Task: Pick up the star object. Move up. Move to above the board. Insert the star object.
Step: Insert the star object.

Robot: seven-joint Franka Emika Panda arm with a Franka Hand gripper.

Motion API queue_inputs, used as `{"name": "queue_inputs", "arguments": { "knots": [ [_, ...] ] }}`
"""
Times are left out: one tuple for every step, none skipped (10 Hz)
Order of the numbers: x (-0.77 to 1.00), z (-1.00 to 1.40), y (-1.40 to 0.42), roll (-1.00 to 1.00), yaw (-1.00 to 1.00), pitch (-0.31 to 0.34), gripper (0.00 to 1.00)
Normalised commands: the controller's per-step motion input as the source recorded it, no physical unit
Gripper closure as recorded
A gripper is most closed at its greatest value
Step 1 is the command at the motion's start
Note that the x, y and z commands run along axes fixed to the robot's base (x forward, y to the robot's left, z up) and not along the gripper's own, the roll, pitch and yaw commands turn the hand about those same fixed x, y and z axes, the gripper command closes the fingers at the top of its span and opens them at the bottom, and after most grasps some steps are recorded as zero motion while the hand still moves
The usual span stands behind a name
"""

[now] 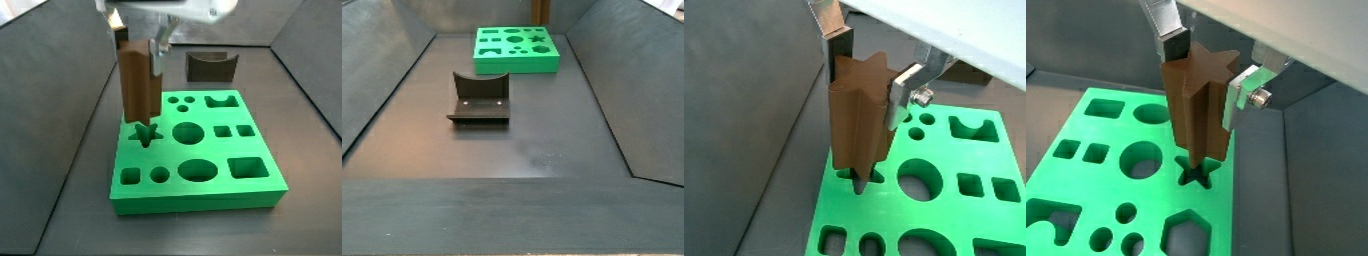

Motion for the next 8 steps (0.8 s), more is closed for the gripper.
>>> {"name": "queue_inputs", "arguments": {
  "knots": [
    [0.00,-0.33,0.00,0.10,0.00,-0.057,1.00],
    [0.01,0.00,0.00,-0.01,0.00,0.000,1.00],
    [0.04,-0.42,0.00,0.14,-0.12,-0.034,1.00],
    [0.15,-0.52,-0.01,0.22,-0.24,-0.037,1.00],
    [0.19,-0.50,-0.05,0.19,-0.42,-0.031,1.00],
    [0.04,-0.30,0.00,0.09,-0.50,-0.011,1.00],
    [-0.06,-0.09,0.00,0.00,0.00,-0.016,1.00],
    [-0.38,-0.29,0.00,0.06,-0.64,-0.089,1.00]
  ]
}}
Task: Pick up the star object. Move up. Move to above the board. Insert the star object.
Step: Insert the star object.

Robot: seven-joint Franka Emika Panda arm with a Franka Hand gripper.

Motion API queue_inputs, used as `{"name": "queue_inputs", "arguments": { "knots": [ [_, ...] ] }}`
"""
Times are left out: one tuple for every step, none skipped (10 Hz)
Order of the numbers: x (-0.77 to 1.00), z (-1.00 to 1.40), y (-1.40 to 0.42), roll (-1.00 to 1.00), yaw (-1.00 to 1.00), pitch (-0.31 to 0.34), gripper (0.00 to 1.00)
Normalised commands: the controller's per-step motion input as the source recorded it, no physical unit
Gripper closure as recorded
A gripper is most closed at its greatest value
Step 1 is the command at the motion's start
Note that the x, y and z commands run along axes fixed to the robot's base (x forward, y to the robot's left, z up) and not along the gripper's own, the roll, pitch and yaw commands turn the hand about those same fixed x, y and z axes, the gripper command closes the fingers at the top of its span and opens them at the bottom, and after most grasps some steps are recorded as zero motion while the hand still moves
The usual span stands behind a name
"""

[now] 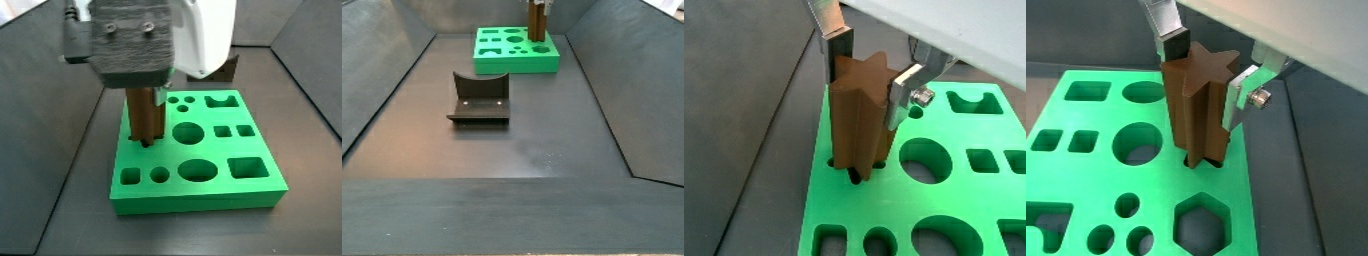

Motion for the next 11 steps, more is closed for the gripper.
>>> {"name": "queue_inputs", "arguments": {
  "knots": [
    [-0.31,-0.31,0.00,0.02,-0.80,-0.054,1.00],
    [-0.22,-0.08,0.00,-0.03,-0.35,-0.121,1.00],
    [0.00,0.00,0.00,0.00,0.00,0.000,1.00],
    [0.00,-0.14,-0.06,0.00,-0.39,-0.086,1.00],
    [0.00,-0.17,-0.18,0.00,-0.81,-0.104,1.00],
    [0.00,-0.17,-0.18,-0.02,-0.86,-0.090,1.00],
    [0.00,-0.07,-0.03,-0.02,-0.07,-0.034,1.00],
    [0.00,-0.01,0.00,0.01,0.00,0.000,1.00],
    [0.00,-0.33,0.00,0.07,0.00,-0.013,1.00],
    [0.10,-0.51,-0.05,0.06,0.00,-0.030,1.00],
    [0.28,-0.59,-0.07,0.05,0.00,-0.027,1.00]
  ]
}}
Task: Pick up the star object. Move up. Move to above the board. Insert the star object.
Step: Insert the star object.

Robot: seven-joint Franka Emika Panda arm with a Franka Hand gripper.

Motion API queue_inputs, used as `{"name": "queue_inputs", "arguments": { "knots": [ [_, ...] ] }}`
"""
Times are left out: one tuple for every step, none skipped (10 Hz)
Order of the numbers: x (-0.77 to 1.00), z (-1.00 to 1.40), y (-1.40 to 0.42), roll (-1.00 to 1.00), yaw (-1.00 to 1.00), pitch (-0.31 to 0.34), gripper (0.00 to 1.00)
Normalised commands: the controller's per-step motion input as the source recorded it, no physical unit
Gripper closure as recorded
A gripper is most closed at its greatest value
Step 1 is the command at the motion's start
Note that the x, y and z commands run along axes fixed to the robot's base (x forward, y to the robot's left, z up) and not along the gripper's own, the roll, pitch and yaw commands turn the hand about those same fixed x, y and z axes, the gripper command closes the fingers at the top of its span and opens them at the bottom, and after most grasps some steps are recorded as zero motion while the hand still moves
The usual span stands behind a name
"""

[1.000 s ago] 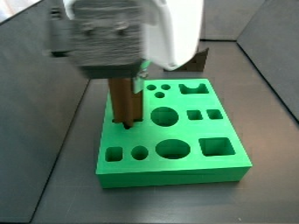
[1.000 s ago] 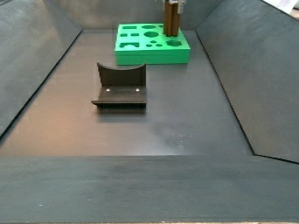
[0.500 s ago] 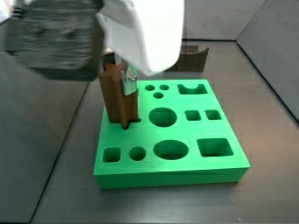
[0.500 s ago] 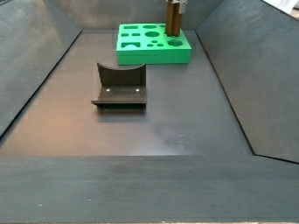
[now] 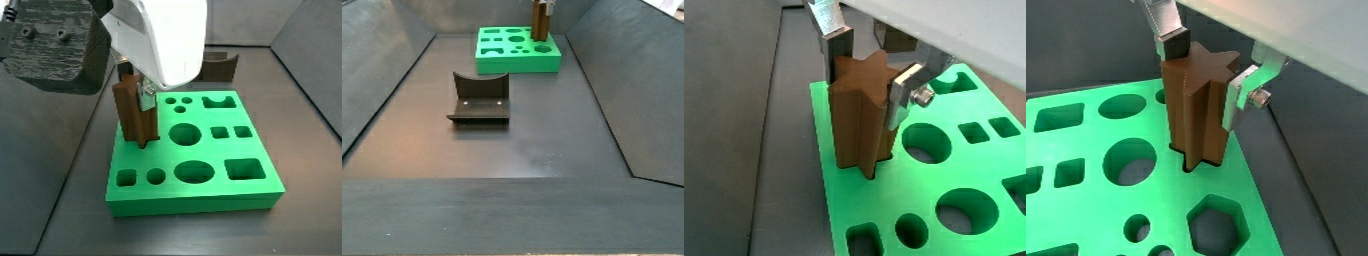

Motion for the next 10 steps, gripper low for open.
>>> {"name": "queue_inputs", "arguments": {
  "knots": [
    [0.28,-0.59,-0.05,0.06,0.00,-0.056,1.00],
    [0.35,-0.50,-0.10,0.00,0.00,-0.044,1.00],
    [0.19,-0.59,-0.07,0.06,-0.03,-0.070,1.00],
    [0.00,-0.85,-0.03,0.10,-0.01,-0.181,1.00],
    [0.00,-0.80,0.00,0.06,0.00,-0.216,1.00],
    [0.00,-0.77,0.00,0.05,0.00,-0.237,1.00],
    [0.00,-0.75,0.00,0.04,0.00,-0.241,1.00],
    [0.03,-0.59,0.00,0.01,0.00,-0.154,1.00],
    [0.04,0.00,0.00,0.00,0.00,0.037,1.00],
    [-0.03,0.00,0.00,0.00,0.00,-0.043,1.00]
  ]
}}
